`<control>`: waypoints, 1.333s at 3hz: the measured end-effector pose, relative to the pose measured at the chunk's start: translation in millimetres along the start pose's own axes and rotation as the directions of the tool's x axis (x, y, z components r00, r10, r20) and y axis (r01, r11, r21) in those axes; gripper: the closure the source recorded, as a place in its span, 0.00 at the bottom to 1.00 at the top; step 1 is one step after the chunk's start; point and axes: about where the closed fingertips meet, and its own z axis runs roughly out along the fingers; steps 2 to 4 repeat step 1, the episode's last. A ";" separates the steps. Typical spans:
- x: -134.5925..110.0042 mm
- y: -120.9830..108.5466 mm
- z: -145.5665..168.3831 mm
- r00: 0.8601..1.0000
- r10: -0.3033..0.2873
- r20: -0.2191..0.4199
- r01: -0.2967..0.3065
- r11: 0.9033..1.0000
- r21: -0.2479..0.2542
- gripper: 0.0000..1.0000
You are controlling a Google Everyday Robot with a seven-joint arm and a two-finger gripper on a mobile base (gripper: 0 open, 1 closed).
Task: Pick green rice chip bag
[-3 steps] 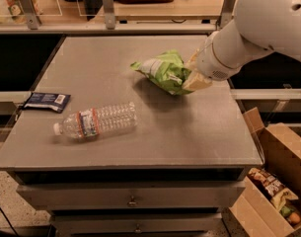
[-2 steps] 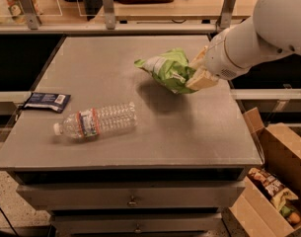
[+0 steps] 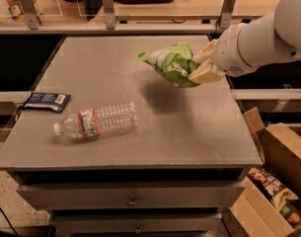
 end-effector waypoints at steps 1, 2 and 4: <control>-0.3 -0.9 -1.0 1.000 0.003 0.004 -0.003 1.000 0.005 1.00; -0.3 -0.9 -1.0 1.000 0.003 0.004 -0.003 1.000 0.005 1.00; -0.3 -0.9 -1.0 1.000 0.003 0.004 -0.003 1.000 0.005 1.00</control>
Offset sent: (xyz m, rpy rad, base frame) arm 0.0000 0.0000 0.0000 0.0000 0.0000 0.0000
